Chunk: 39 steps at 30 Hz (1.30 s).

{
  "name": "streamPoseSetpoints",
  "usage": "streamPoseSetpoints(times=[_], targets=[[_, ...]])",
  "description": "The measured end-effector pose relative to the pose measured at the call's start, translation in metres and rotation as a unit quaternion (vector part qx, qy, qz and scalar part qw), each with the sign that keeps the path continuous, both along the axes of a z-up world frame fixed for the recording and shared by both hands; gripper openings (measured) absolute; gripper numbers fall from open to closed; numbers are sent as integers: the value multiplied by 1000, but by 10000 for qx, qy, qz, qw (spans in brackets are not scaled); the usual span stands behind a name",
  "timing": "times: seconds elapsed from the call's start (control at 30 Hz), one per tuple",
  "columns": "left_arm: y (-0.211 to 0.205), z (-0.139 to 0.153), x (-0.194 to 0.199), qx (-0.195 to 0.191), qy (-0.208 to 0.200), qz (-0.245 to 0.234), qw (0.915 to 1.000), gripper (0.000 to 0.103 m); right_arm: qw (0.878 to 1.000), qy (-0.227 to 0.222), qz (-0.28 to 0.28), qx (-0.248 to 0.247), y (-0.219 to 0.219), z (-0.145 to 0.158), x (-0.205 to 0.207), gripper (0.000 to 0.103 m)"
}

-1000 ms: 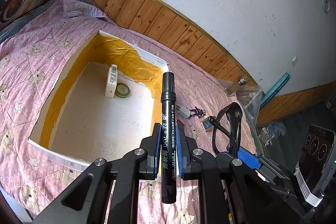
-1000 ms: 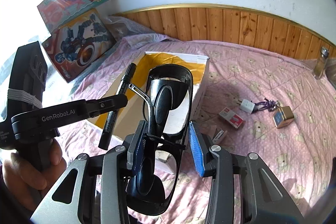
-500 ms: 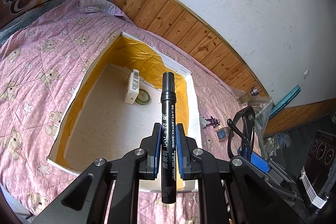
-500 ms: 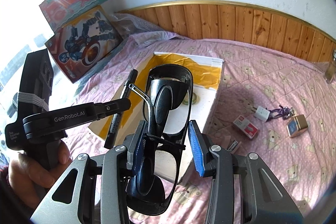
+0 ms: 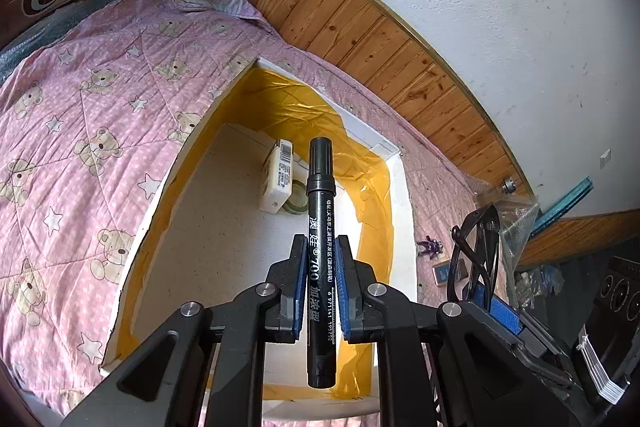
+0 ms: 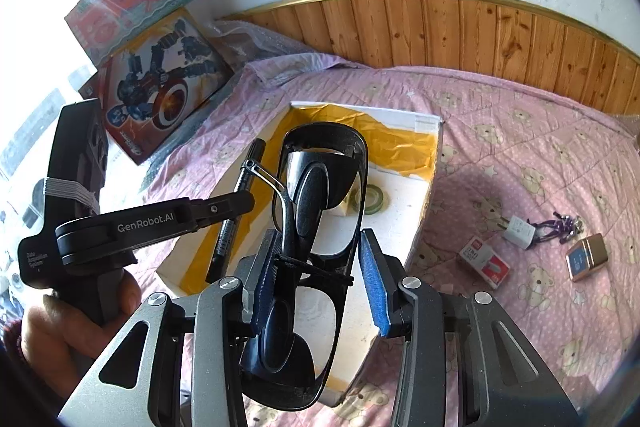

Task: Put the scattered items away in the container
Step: 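Carry the black marker and black glasses over the white box with both tools, then open both tools to drop the marker and glasses into the box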

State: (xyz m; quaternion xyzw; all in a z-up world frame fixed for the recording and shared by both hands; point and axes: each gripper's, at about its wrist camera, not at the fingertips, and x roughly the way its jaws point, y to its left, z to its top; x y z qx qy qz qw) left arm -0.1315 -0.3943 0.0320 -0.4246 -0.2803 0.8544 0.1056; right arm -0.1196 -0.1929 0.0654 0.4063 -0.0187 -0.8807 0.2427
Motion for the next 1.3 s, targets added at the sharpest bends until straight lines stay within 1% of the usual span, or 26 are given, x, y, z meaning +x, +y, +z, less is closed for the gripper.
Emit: streamPoseSetpoints(times=[0.2,0.4,0.6,0.87,0.93,1.1,1.2,1.27,1.3], targets=[[-8,-9,-24,-88,-191,83,9997,14,9998,-197,23,-49,-3,-10,-31,41],[-12,-16,-48,-315,-421,119,9985,14,9992,-371,58,112,-7,-21,-68,41],[-10,-27,-72,-594,-621,67,9963,14,9973,-621,143,374,-15,-36,-109,41],[-7,-51,-105,-701,-1061,62,9919,14,9905,-906,392,957,-30,-61,-151,42],[-8,-59,-113,-742,-1176,85,9903,14,9886,-956,430,1083,-32,-66,-160,42],[-3,-71,-132,-984,-1358,104,9858,14,9854,-976,449,1318,-37,-79,-174,44],[0,-77,-140,-1058,-1480,154,9832,16,9859,-978,347,1315,-35,-82,-177,46],[2,-78,-143,-1059,-1528,161,9824,22,9870,-955,323,1248,-32,-81,-176,46],[2,-78,-143,-1044,-1517,180,9827,22,9875,-945,325,1217,-30,-80,-174,46]])
